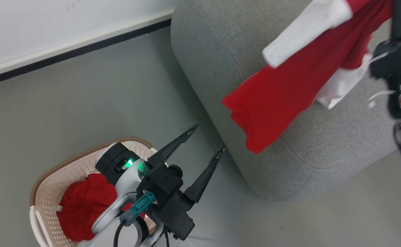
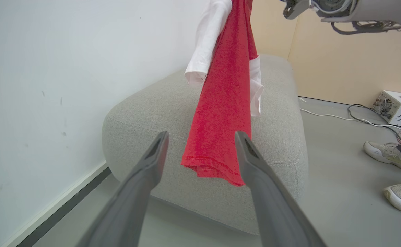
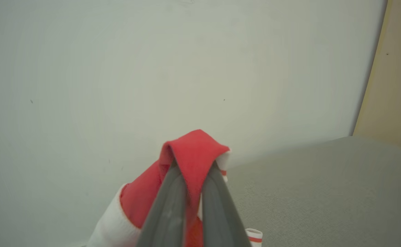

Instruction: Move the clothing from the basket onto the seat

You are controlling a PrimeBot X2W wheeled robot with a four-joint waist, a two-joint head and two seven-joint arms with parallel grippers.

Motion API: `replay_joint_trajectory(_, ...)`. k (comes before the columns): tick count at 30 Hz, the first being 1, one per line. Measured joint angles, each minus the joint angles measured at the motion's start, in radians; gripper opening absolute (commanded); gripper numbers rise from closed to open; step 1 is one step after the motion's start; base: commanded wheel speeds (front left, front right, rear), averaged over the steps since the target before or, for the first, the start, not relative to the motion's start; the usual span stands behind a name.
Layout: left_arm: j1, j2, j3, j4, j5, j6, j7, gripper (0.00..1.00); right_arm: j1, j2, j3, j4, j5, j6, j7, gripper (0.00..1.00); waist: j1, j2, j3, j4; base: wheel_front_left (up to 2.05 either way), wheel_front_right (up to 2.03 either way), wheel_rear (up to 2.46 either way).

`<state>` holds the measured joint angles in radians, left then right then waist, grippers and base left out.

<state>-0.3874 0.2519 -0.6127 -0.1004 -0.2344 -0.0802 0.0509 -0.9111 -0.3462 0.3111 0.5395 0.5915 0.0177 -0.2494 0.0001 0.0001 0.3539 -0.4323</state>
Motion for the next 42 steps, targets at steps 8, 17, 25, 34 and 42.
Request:
replay_joint_trajectory(8, -0.029, -0.001, -0.013, -0.005, 0.006, -0.009, 0.002, 1.0, -0.138, -0.108, -0.089, 0.083, 0.005, 0.0, -0.003, 0.0, 0.0, 0.0, 0.047, 0.015, 0.0, 0.0, 0.0)
replay_joint_trajectory(17, -0.061, -0.003, -0.028, -0.016, 0.016, -0.017, 0.005, 1.0, -0.257, -0.228, -0.166, 0.161, 0.005, -0.02, -0.005, 0.0, 0.0, 0.0, 0.105, 0.064, 0.0, 0.0, 0.0)
replay_joint_trajectory(25, -0.084, -0.001, -0.034, -0.033, 0.018, -0.017, 0.009, 1.0, -0.326, -0.282, -0.186, 0.202, -0.031, -0.045, -0.007, 0.0, 0.0001, -0.0001, 0.162, 0.103, 0.0, 0.0, 0.0)
replay_joint_trajectory(34, -0.102, 0.015, -0.023, -0.026, 0.026, -0.018, 0.009, 1.0, -0.303, -0.218, -0.129, 0.317, -0.057, -0.025, -0.007, 0.0, 0.0001, -0.0001, 0.221, 0.129, 0.0, 0.0, 0.0)
replay_joint_trajectory(42, -0.119, 0.015, -0.025, -0.018, 0.026, -0.025, 0.008, 1.0, -0.231, -0.157, -0.123, 0.407, -0.047, 0.0, -0.007, 0.0, 0.0, -0.0001, 0.233, 0.133, 0.0, 0.0, 0.0)
